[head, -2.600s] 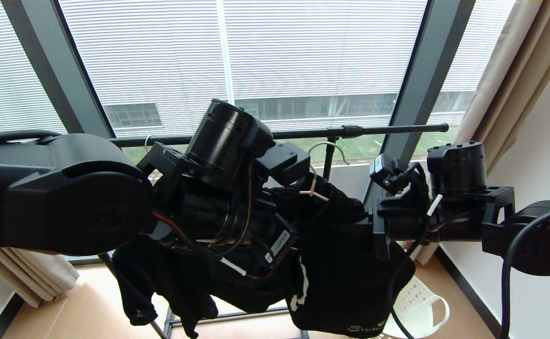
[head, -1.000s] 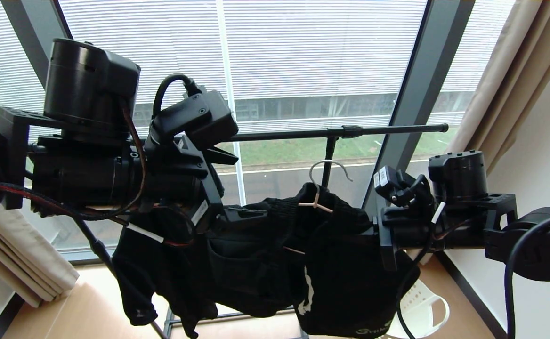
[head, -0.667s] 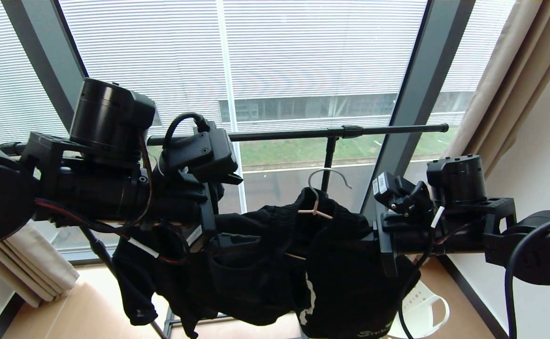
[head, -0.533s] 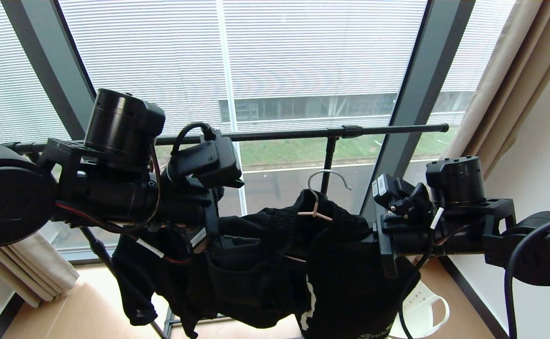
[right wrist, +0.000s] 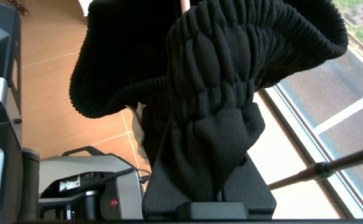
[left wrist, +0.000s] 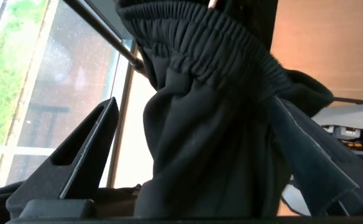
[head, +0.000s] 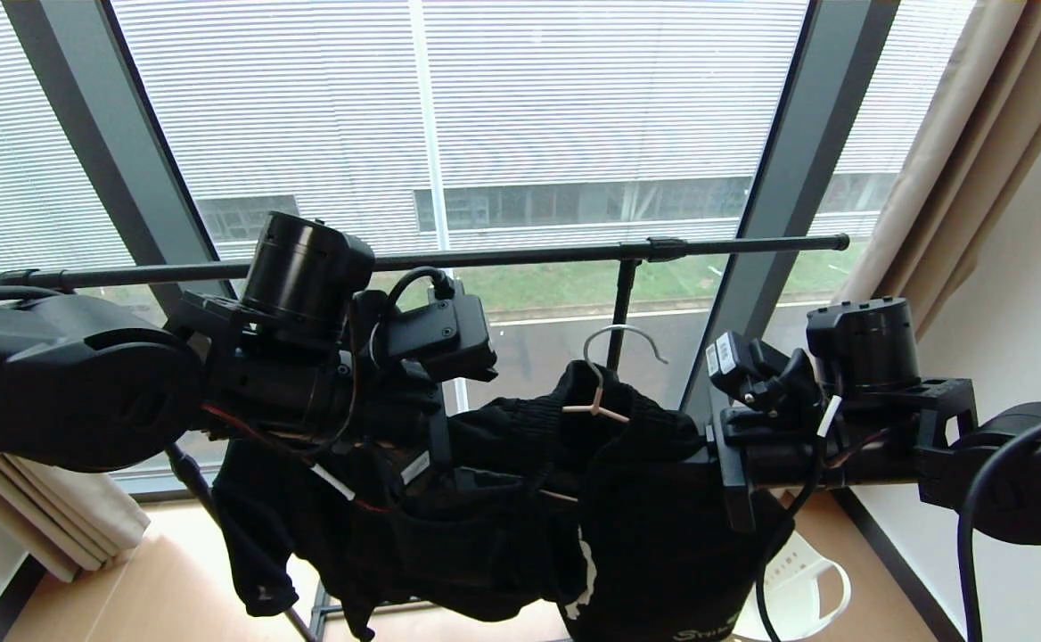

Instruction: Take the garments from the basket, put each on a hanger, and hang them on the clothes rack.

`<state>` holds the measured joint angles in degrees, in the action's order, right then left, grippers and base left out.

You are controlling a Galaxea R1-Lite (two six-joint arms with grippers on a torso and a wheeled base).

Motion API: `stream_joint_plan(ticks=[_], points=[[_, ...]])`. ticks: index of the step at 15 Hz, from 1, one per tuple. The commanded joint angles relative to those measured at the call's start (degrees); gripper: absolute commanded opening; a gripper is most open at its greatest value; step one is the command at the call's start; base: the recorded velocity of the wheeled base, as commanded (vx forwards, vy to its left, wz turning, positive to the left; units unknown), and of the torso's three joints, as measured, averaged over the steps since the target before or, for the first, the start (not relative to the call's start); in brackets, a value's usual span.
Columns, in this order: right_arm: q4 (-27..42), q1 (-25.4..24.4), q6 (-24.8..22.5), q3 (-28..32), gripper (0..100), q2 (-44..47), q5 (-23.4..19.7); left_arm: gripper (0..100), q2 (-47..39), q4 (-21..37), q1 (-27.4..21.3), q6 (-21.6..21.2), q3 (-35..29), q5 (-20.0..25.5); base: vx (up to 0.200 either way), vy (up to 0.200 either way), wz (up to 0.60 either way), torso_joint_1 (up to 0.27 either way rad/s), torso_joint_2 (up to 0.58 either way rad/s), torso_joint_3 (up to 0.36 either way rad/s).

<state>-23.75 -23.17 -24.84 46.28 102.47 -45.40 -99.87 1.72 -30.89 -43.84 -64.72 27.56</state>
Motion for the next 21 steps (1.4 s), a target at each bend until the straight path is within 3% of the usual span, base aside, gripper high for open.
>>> stream_joint_plan(ticks=[1, 7, 21], points=[[-0.1, 0.0, 0.0, -0.1, 0, -0.3, 0.0, 100, -1.4, 0.0, -0.1, 0.1, -0.5, -0.1, 0.000, 0.000, 0.00, 0.000, 0.00, 0.000], [-0.2, 0.1, -0.6, -1.5, 0, -2.4, -4.3, 100, -4.3, 0.0, 1.5, 0.7, -2.6, -0.2, 0.000, 0.000, 0.00, 0.000, 0.00, 0.000], [-0.3, 0.3, -0.6, -1.3, 0, -2.5, -4.4, 100, -2.6, 0.0, 4.3, 0.7, -0.6, 0.2, 0.000, 0.000, 0.00, 0.000, 0.00, 0.000]])
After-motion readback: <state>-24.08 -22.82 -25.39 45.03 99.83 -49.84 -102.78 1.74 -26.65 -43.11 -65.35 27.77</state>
